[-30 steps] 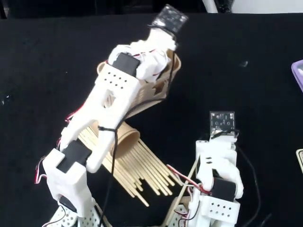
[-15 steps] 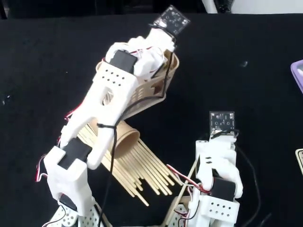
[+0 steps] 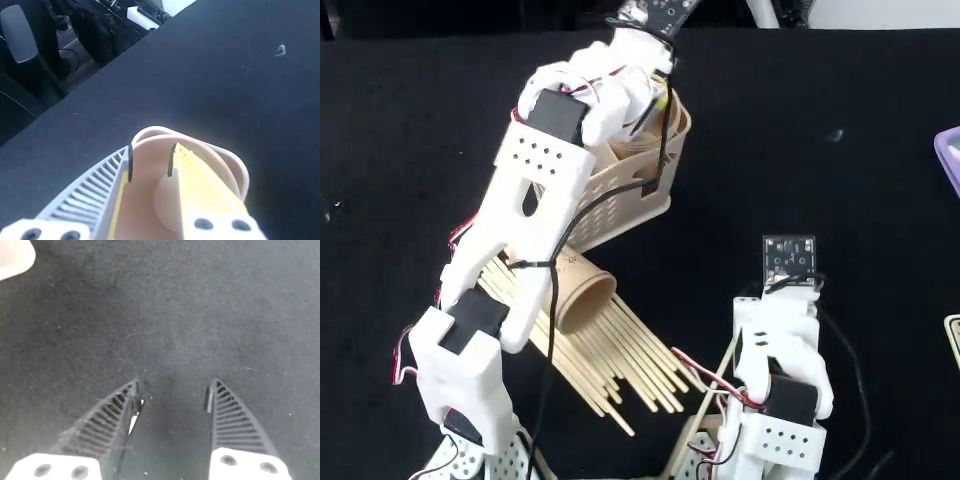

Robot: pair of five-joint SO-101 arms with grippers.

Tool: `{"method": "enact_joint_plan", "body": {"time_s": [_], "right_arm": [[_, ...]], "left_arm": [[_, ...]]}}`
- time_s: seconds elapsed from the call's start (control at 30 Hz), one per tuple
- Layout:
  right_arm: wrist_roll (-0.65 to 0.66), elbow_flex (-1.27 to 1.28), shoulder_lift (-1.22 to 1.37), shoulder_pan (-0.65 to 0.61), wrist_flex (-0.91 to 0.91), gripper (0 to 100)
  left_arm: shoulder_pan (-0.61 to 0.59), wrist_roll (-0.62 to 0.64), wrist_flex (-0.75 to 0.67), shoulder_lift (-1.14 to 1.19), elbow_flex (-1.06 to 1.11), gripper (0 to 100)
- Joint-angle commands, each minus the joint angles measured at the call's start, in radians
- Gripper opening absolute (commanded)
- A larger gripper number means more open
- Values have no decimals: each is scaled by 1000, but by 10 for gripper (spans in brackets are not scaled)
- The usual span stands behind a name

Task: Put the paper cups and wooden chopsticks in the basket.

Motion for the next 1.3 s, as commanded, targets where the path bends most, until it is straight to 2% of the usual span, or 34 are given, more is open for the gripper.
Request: {"method": "enact_joint_plan", "body": {"time_s": [0.0,0.17,0.3,0.4,0.47,0.57,0.7,1.03,1.17,1.27], "right_arm": [[9,-5,-90,15,-18,215],[9,-5,-90,15,-18,215],[9,-5,-90,15,-18,215],[9,-5,-90,15,-18,215],[9,-5,-90,15,-18,215],[9,-5,-90,15,-18,215],[9,-5,-90,15,-18,215],[9,-7,-90,15,-18,215],[9,-7,-90,15,-18,215],[9,-7,-90,15,-18,215]], "left_arm": [[-31,17,40,-21,-101,152],[-91,21,210,-21,-329,152],[-134,14,433,-11,-536,156],[-160,-71,600,-9,-565,156],[-189,-127,660,-9,-532,156],[-265,-152,654,-18,-440,167],[-331,-212,654,-9,-329,231],[-346,-351,520,-8,-97,212],[-349,-377,427,21,-28,208],[-352,-377,359,61,-28,116]]}}
